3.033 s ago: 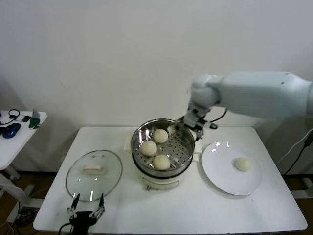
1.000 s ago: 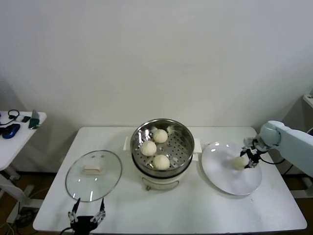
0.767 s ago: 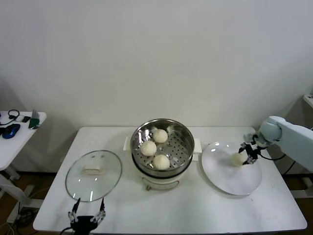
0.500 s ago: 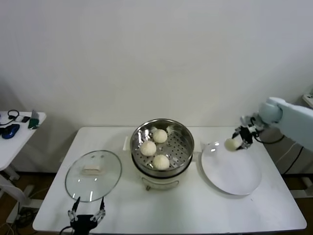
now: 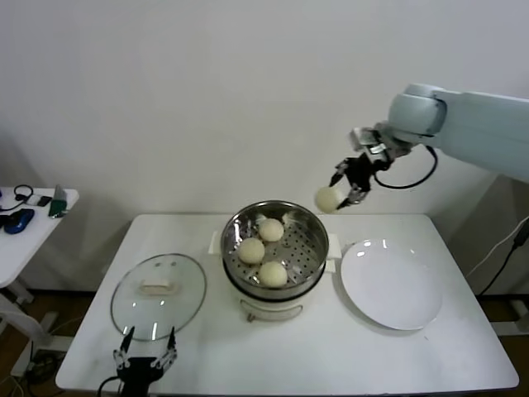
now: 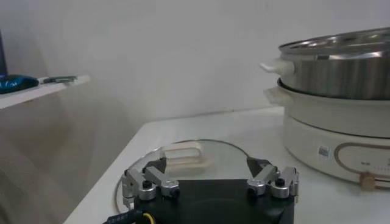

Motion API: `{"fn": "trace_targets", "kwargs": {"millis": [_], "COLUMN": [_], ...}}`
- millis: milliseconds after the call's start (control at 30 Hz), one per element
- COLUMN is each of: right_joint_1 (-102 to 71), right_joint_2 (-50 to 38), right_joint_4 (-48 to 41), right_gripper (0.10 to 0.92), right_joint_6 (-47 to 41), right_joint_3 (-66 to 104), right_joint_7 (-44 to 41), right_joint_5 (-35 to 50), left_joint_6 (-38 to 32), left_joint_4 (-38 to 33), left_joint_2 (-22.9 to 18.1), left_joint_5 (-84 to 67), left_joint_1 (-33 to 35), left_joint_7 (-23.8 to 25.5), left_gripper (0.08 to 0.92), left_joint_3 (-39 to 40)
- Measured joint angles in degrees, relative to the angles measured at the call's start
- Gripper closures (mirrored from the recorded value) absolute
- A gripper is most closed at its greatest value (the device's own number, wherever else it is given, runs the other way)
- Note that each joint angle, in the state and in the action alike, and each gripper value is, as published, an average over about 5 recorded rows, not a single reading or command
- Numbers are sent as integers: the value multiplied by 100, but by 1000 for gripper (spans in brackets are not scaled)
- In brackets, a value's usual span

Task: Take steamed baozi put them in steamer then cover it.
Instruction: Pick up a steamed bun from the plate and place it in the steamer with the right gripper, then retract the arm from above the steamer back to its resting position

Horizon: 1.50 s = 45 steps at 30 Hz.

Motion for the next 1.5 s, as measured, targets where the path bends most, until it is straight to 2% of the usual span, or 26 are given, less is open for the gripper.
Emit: {"fn": "trace_targets", "kwargs": {"millis": [267,900,1200,1500], "right_joint_1": [-311,-1593,-1553,-942], "right_joint_2": [587,1273,1297,854], "right_joint_4": [242,-323,-474,-751], "right_gripper": [397,388,216,203], "right_joint_6": [-358,-615,-440,-192], "right_joint_3": [-167,-140,-146,88], "right_joint_7": [434,881,734,273], "right_joint_5": [125,-623,-639,46], "left_joint_6": [19,14,34,88], "left_joint_4": [-22,-13,-77,-178], "left_joint_2": [20,59,52,52], "left_joint_5": [-26,-111,-112,-107], "left_joint_1": [-28,-41,-10,19], "left_joint_7": [7,0,6,48], "left_gripper": [177,177,177,177], "left_joint_3": [-17,-96,-125,-146]}}
